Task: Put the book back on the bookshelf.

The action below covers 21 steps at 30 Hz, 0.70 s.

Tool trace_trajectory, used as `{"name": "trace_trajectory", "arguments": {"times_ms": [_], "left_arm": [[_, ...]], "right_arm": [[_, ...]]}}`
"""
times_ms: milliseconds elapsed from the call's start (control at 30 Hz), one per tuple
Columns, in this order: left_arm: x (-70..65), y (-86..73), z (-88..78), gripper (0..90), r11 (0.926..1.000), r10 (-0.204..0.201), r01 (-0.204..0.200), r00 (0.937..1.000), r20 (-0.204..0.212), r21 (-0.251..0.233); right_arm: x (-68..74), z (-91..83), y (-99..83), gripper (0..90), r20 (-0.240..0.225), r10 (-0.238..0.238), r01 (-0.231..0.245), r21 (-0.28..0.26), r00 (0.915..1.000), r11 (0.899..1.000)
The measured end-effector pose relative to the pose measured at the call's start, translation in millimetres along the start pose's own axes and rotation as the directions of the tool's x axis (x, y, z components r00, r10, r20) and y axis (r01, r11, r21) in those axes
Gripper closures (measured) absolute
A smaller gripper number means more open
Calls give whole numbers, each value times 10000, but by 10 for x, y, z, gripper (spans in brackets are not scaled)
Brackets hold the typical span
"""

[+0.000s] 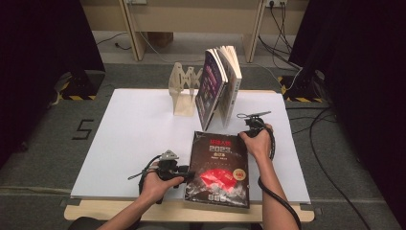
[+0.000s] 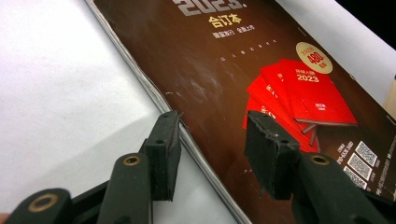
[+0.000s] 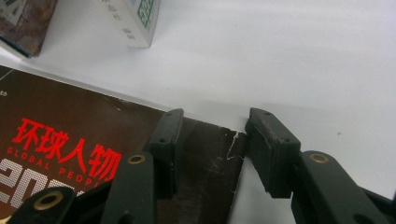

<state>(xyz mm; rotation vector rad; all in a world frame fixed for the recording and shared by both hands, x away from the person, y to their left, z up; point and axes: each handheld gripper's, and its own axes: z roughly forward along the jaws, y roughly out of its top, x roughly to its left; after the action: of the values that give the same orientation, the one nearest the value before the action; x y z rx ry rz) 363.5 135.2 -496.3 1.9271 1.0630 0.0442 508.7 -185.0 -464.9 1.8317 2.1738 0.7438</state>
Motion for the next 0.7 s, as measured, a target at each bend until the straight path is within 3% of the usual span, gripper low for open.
{"name": "trace_trajectory", "arguments": {"times_ms": [333,467,567,700], "left_arm": [[-1,-79,-122,547,9996,85,-82,9999,-122,265],[32,-117,-194,547,9996,47,-39,9996,-278,263],[58,-145,-244,547,9997,-60,67,9994,-327,241],[85,-172,-287,549,9997,-147,154,9992,-372,201]], "right_arm": [[117,-59,-122,574,108,-83,82,125,9999,9999],[236,-77,-168,568,134,58,-62,324,9999,9995],[354,-78,-210,555,268,-215,204,412,9994,9989],[450,-85,-256,542,208,-214,205,446,9996,9988]]}}
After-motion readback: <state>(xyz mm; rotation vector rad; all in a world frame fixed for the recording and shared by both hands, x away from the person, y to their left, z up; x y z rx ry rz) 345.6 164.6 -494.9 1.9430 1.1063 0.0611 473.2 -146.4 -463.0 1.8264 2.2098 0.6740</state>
